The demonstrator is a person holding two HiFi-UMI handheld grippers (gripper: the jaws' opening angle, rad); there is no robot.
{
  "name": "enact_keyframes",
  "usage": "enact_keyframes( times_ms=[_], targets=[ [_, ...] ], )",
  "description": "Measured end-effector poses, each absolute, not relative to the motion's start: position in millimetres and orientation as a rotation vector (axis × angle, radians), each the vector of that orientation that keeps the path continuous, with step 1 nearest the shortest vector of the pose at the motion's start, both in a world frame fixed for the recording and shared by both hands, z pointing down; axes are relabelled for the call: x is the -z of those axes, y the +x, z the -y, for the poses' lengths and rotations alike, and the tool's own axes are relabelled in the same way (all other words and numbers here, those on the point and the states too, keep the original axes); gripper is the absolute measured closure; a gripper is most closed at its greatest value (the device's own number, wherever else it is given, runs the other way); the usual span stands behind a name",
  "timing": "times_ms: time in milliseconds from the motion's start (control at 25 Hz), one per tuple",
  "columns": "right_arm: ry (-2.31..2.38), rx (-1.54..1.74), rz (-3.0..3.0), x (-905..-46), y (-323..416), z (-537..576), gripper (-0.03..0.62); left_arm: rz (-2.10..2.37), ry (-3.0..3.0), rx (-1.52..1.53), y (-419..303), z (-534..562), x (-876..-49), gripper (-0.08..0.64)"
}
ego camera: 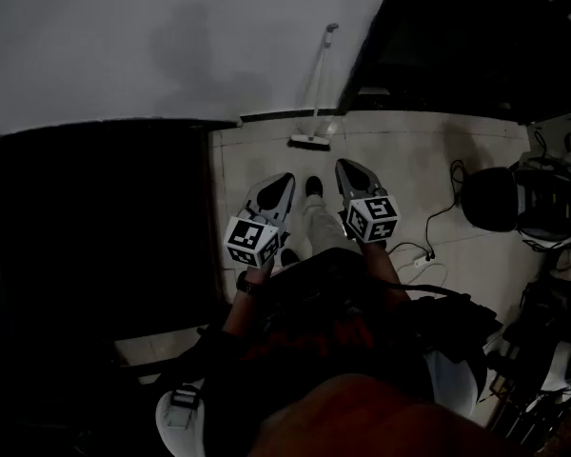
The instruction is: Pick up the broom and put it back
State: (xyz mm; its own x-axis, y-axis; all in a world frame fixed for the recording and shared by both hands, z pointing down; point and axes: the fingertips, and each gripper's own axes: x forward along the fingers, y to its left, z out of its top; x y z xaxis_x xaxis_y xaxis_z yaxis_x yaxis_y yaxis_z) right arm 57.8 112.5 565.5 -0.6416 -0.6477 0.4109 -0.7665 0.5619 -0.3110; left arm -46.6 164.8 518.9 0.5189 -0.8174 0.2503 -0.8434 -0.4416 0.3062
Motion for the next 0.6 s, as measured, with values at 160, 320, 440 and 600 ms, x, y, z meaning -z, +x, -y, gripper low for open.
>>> enact_keyframes(
  times_ms=[160,320,440,600],
  targets=[
    [1.157,-0.650,2.563,-581.1,61.4,3.4,0.592,1.391,2.402,-0.076,-39.6,-60.8,-521.6,0.558],
    [1.124,-0.704,2.558,-596.6,60.2,85.8,0.592,1.420,2.398,-0.097,-36.5,18.0,-516.7,0.558],
    [1.079,-0.762,2.530,-617.6,52.5,120.2,0.592,1.419,2.390,-0.109,-38.9,49.3,-518.5,0.558],
    [1.072,-0.793,2.479,-632.8,42.6,170.2,0.591,1.407,2.355,-0.154,-50.0,83.9,-527.8,0.558]
  ],
)
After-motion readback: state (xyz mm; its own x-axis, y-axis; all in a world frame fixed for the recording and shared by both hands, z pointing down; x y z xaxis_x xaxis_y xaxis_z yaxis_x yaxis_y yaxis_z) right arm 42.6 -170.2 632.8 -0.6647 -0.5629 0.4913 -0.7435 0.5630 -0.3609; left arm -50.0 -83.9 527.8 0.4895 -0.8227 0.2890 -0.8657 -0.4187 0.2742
